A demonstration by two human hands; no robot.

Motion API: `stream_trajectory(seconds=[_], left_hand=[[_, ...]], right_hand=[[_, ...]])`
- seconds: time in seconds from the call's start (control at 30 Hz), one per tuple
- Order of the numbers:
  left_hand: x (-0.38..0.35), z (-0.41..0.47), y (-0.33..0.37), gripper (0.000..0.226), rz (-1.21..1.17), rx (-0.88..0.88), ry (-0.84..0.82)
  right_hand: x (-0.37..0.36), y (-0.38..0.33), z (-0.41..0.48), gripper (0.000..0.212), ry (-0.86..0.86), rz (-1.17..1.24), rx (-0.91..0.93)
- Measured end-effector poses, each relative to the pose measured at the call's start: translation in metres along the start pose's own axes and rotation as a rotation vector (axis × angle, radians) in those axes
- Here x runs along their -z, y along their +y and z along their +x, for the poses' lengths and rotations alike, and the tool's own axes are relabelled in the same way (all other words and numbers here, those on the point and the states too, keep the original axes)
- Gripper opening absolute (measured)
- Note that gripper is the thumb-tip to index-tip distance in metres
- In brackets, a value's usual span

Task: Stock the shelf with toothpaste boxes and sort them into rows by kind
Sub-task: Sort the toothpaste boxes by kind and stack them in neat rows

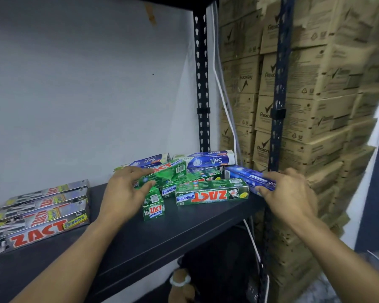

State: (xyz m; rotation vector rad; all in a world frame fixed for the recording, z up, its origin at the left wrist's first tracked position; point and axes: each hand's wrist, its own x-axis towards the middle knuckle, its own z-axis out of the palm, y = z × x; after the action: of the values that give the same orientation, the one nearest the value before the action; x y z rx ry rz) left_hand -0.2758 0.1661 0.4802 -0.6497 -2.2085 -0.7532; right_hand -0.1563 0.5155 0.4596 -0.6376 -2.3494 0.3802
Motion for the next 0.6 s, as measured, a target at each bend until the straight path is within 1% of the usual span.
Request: stream_trajectory(seconds=[0.07,0.13,0.23,0.3,0.37,0.47,0.53,0.6], left_hand=[[0.0,0.0,-0.001,0.028,-0.009,0.009,0.002],[-0.001,0.0,-0.001,0.027,-0.01,0.021,0.004],[-0.002,0.001,-0.002,0.027,0.002,0.045,0.011],[-0.001,0.001,-0.002,0.026,0.011,0.083,0.021],[0.001,0.002,-0.004,0.025,0.005,0.137,0.049],[0.005,0.001,-0.005,0.022,-0.077,0.244,0.122],[0.006,0.001,-0.004,0.021,-0.104,0.294,0.149],[0.005,0.001,-0.003,0.022,-0.086,0.304,0.152]], right_hand=[[-0.01,-0.005,0.002,0.037,-0.075,0.132,0.035],[-0.017,-0.01,0.005,0.036,-0.094,0.256,0.043],[-0.022,-0.014,0.005,0.045,-0.155,0.368,0.062],[-0.024,-0.016,0.003,0.053,-0.23,0.288,0.098],[-0.024,-0.019,0.004,0.055,-0.243,0.148,0.108],[-0.019,-0.03,0.008,0.047,-0.111,0.015,0.162],[-0.017,-0.043,0.017,0.039,-0.042,0.056,0.256],[-0.02,-0.059,0.031,0.035,-0.091,0.152,0.385]])
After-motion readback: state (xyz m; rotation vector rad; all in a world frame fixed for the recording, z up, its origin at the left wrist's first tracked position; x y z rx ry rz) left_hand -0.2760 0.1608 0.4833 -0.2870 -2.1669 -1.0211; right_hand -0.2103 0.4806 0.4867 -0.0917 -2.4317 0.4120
